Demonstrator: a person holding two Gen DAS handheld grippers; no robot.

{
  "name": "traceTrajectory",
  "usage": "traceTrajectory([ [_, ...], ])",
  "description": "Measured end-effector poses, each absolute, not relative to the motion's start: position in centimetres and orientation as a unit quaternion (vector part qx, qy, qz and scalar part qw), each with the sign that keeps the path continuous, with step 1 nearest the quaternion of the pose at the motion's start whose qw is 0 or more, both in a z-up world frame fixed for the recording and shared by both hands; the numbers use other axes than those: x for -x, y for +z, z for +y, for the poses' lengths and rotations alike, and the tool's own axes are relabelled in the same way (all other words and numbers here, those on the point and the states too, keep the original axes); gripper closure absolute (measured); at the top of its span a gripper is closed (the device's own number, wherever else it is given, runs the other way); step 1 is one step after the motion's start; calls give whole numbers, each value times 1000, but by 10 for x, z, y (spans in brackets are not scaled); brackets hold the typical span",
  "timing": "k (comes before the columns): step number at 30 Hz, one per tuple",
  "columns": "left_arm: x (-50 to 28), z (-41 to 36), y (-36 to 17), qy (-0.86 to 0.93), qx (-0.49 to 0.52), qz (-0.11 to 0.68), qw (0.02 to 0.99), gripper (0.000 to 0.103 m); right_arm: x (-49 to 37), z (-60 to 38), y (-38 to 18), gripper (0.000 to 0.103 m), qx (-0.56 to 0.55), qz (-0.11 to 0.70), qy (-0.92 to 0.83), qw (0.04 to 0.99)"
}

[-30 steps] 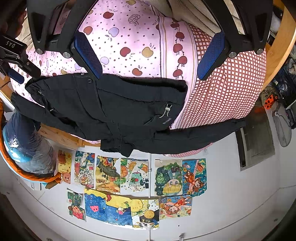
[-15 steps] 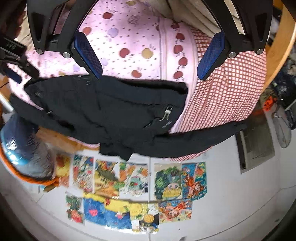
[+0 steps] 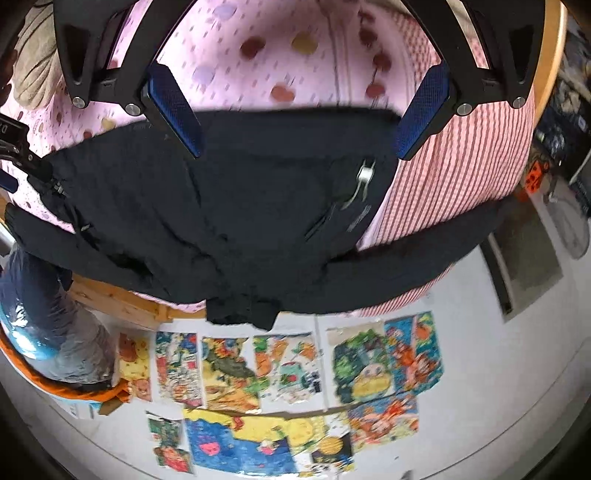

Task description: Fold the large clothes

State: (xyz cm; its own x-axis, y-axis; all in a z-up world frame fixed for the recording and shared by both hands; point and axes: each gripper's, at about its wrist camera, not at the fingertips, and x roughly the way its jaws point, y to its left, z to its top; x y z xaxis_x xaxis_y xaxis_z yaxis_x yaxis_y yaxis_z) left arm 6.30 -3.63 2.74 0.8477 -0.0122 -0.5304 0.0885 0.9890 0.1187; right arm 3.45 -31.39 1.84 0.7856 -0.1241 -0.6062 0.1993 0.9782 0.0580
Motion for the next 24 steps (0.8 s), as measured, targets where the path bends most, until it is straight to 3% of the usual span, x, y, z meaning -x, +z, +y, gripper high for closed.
traceTrajectory([
  [9, -108, -77, 66, -122, -57, 280, 950, 0, -55, -356, 51, 1, -56, 308, -148, 938],
  [24, -192, -153, 77, -174, -131, 297, 930, 0, -92, -419, 65, 1, -38, 306, -239, 921],
])
